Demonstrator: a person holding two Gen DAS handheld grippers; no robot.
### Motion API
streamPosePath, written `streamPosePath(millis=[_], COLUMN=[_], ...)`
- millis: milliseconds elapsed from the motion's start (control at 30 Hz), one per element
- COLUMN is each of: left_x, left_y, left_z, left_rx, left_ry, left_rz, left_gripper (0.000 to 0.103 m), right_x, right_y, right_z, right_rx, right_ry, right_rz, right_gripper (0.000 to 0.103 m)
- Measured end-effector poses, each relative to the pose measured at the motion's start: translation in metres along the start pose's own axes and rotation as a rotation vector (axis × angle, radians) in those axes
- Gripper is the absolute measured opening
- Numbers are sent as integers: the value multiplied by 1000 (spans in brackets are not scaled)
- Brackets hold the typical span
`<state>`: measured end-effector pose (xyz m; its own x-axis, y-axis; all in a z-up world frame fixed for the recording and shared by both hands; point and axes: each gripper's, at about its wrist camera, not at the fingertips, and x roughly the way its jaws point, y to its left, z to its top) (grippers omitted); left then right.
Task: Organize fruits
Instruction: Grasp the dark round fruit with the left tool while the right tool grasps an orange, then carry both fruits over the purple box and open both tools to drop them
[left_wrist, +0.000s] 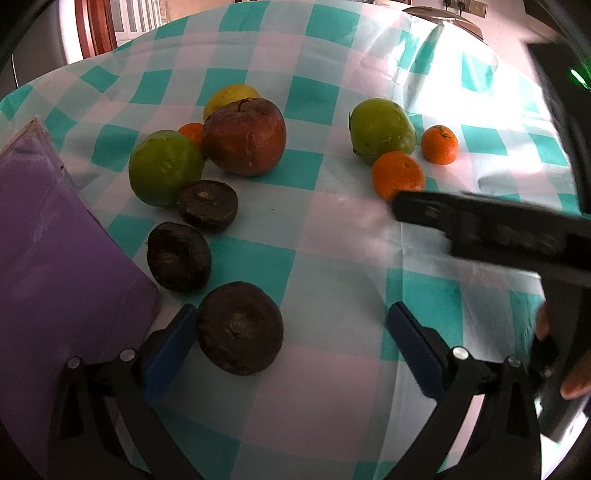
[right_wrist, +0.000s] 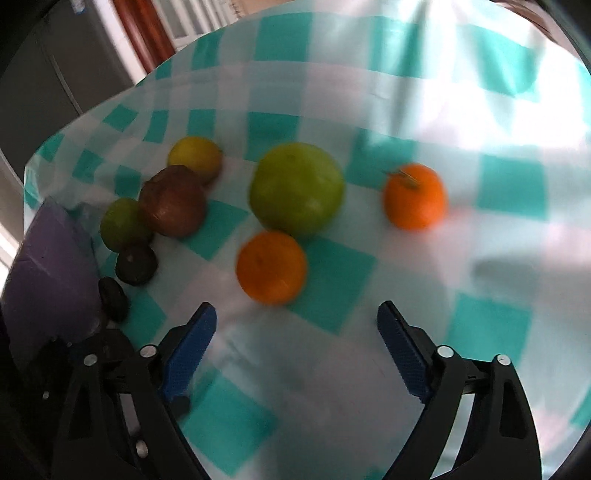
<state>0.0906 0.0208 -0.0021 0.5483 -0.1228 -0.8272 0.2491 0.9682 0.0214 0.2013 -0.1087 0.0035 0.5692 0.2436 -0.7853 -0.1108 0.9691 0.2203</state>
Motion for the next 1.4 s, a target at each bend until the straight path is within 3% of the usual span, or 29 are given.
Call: streamPosePath(millis=[233, 467, 567, 733, 800, 967, 1233, 1400], left_x=[-1, -1, -5, -12, -14, -25, -68, -106], left_y=[-2, -2, -1, -2, -3, -5, -15, -32], left_z=[-1, -1, -1, -2, -4, -15, -62, -91], left_rx=[6, 7, 11, 43, 59, 42, -49, -4], left_ry=[0, -1, -24, -54, -56, -24, 100, 124], left_rz=[0, -4, -11, -25, -24, -20, -91, -93], left_gripper=[102, 101, 84, 39, 39, 38, 38, 38], right_x=[22, 13, 7, -18, -36, -76, -133, -161], right_y=[24, 25, 26, 4, -11, -23, -17, -6], right_z=[19, 4, -4, -28, -47, -92, -166, -189], right_rx=[-121, -157, -156, -23, 47, 81, 58, -2], right_ry=[2, -13, -4, 12, 21, 78, 157, 182], right_rz=[-97, -79, -98, -145, -158, -181, -164, -117], right_gripper=[63, 39, 39, 39, 39, 39, 39, 39])
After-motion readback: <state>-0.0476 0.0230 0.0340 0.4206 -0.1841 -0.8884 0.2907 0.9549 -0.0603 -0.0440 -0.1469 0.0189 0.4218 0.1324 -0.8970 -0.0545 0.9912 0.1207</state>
